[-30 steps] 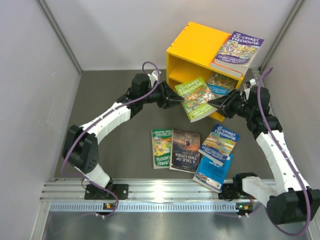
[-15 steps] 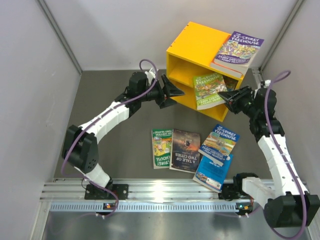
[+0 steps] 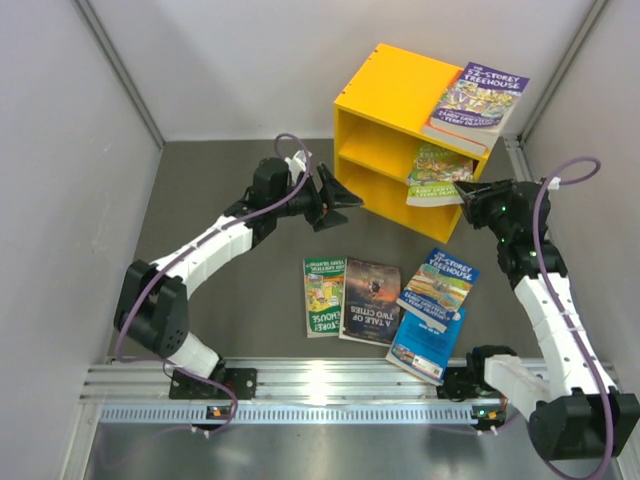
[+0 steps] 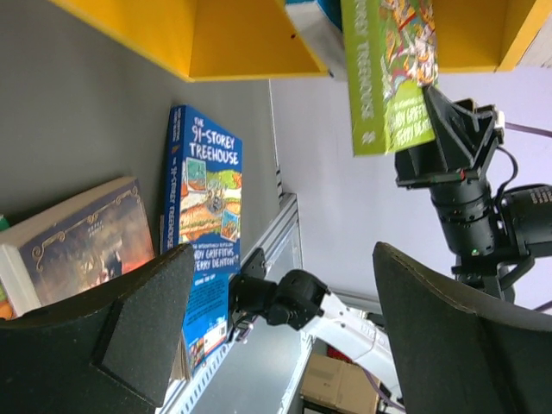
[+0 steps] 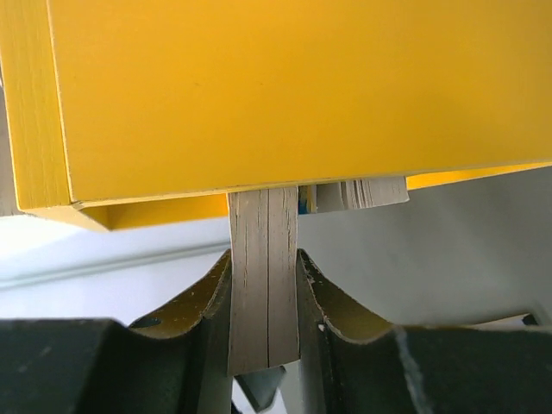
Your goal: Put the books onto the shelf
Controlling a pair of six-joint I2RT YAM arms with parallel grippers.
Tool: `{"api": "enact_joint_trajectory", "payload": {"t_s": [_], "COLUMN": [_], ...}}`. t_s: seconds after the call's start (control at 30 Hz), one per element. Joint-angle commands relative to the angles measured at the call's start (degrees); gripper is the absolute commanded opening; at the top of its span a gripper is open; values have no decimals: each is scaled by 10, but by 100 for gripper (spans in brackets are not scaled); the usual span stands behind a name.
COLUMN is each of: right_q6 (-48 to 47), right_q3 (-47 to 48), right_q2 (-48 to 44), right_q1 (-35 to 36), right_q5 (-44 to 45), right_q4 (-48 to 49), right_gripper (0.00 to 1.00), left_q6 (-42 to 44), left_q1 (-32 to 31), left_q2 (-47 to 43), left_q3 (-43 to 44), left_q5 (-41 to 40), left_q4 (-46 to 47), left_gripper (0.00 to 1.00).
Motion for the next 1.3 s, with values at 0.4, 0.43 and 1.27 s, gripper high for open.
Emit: {"api": "enact_joint_trajectory", "payload": {"t_s": [0.4,0.43,1.27], "right_q6": [164,168,241], "right_q3": [55,67,144], "right_q2": [76,84,218], "right_q1": [145,149,133], "right_q5": [320,338,466], "right_q4": [-45,-50,-127], "right_gripper": [0,0,0], "left_q6": [-14,-13,23], "left_q1": [0,0,63], "left_q2": [-119,-125,-228], "left_q3": [-106,-110,-200], "left_q5": [18,19,85], "left_q4": [86,86,19], "left_gripper": [89,89,88]}}
